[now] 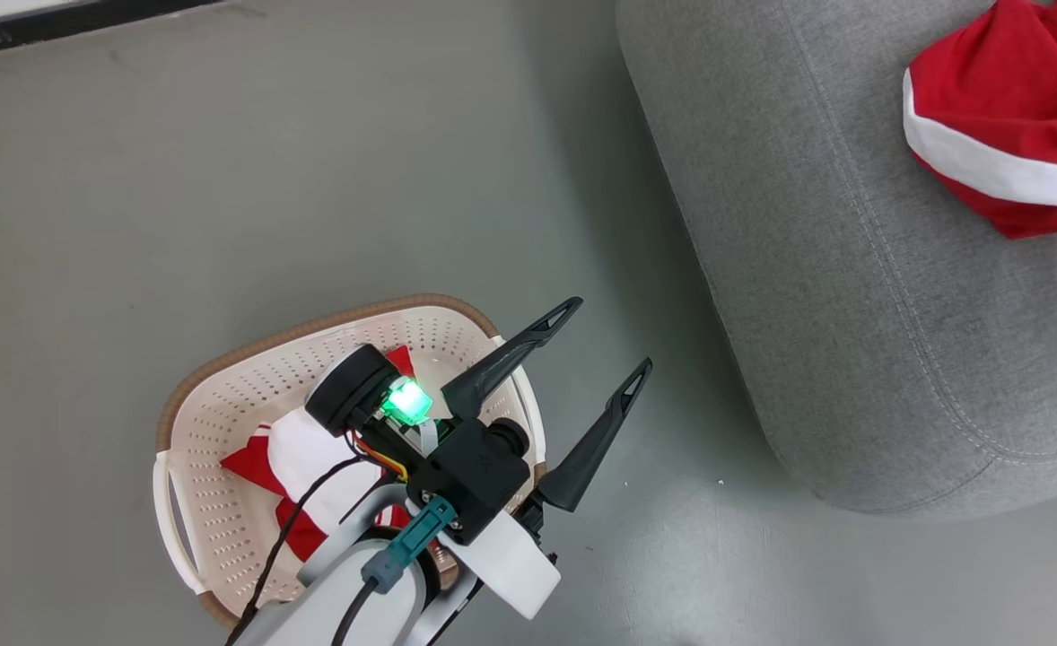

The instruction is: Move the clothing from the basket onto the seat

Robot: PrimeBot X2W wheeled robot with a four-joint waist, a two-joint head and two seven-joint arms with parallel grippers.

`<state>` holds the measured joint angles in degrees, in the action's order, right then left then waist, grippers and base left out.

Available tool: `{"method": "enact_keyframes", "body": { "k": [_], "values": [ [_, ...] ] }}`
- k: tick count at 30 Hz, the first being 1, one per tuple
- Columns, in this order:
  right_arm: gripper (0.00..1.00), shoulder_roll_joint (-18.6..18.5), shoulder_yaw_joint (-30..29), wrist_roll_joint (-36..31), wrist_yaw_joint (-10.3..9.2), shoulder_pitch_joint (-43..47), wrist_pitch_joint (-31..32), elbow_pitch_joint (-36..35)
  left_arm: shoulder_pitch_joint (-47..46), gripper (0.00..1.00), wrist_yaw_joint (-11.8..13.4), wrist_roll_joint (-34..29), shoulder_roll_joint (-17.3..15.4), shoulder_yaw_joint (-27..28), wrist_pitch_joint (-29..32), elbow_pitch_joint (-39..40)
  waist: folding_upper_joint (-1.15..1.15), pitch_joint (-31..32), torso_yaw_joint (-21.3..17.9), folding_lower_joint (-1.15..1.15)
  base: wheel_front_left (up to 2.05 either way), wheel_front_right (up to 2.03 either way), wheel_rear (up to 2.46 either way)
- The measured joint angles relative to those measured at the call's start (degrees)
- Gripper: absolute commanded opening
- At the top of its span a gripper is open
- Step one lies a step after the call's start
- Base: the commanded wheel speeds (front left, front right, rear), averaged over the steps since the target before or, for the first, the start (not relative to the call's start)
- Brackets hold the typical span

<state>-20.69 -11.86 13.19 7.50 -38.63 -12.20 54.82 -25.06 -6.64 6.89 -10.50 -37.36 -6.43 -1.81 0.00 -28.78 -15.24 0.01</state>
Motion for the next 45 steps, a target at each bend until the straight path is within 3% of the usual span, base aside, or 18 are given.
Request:
{"method": "enact_keyframes", "body": {
  "k": [10, 28, 45],
  "values": [
    [1.00, 0.97, 1.76, 0.40, 0.00, 1.88, -0.99, -0.03, 0.00, 1.00, 0.00, 0.54, 0.07, 0.26, -0.78, -1.54, 0.00, 1.25, -1.05, 0.00, 0.00, 0.00, 0.00],
    [1.00, 4.59, 8.25, 1.91, 0.00, 11.21, -1.66, -6.81, 0.19, 1.00, 0.22, 2.45, -0.11, 2.18, -2.99, -4.15, 0.00, 4.61, -3.65, 0.00, 0.00, 0.00, 0.00],
    [1.00, 2.00, 13.01, 0.64, 0.00, 12.46, -2.08, -19.59, 2.77, 1.00, 4.34, 4.55, 0.47, 7.11, -5.82, -7.26, 0.00, 9.17, -2.73, 0.00, 0.00, 0.00, 0.00]
  ]
}}
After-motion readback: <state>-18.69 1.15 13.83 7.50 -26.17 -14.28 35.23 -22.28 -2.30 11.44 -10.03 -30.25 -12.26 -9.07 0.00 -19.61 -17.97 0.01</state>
